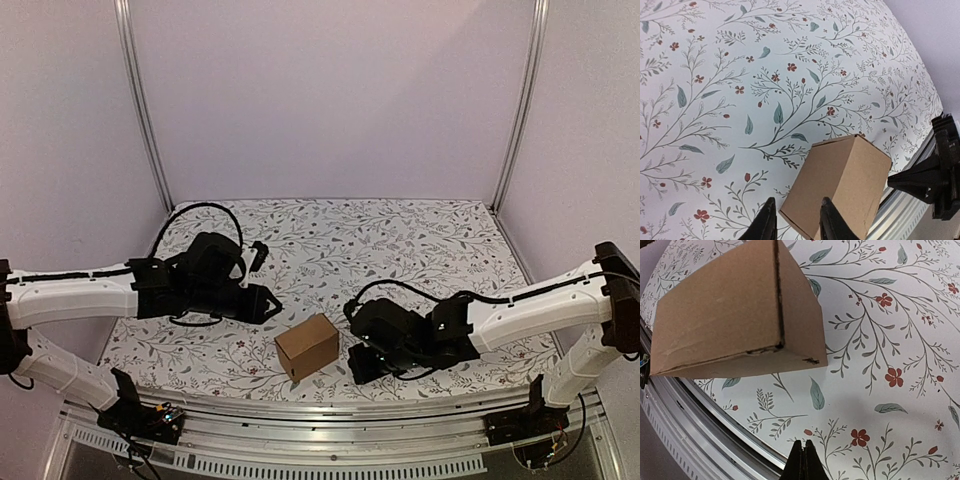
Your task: Fold the paper box
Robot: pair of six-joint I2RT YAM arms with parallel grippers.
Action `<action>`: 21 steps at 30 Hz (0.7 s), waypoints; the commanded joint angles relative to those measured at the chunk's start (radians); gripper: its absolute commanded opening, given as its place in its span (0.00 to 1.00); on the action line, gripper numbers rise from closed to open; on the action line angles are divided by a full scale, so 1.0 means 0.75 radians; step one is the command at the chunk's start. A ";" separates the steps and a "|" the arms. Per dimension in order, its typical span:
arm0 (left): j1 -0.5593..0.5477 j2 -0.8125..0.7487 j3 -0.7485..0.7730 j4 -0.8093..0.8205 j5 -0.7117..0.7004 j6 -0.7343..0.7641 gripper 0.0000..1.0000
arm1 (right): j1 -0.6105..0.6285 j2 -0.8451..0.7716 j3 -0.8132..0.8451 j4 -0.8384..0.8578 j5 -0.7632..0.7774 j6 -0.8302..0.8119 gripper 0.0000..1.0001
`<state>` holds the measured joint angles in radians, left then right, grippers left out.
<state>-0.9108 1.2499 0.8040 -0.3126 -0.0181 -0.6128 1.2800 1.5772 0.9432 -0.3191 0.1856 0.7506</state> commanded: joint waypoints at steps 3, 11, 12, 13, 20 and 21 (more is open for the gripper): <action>0.062 0.147 0.006 0.062 0.137 0.012 0.17 | 0.007 0.143 -0.001 0.169 0.052 0.135 0.00; 0.075 0.251 0.008 0.103 0.209 0.025 0.00 | -0.029 0.291 0.060 0.327 0.023 0.203 0.00; 0.075 0.253 0.007 0.109 0.222 0.027 0.00 | -0.039 0.300 0.067 0.345 0.017 0.217 0.00; 0.075 0.255 0.006 0.114 0.234 0.027 0.00 | -0.046 0.312 0.076 0.359 0.015 0.225 0.00; 0.077 0.206 -0.022 0.102 0.241 0.012 0.00 | -0.097 0.382 0.152 0.410 0.033 0.260 0.00; 0.077 0.189 -0.027 0.096 0.233 0.008 0.00 | -0.107 0.394 0.163 0.411 0.033 0.261 0.00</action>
<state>-0.8692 1.4303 0.8024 -0.2447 0.1501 -0.6056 1.2236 1.8332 1.0286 -0.0517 0.1997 0.9215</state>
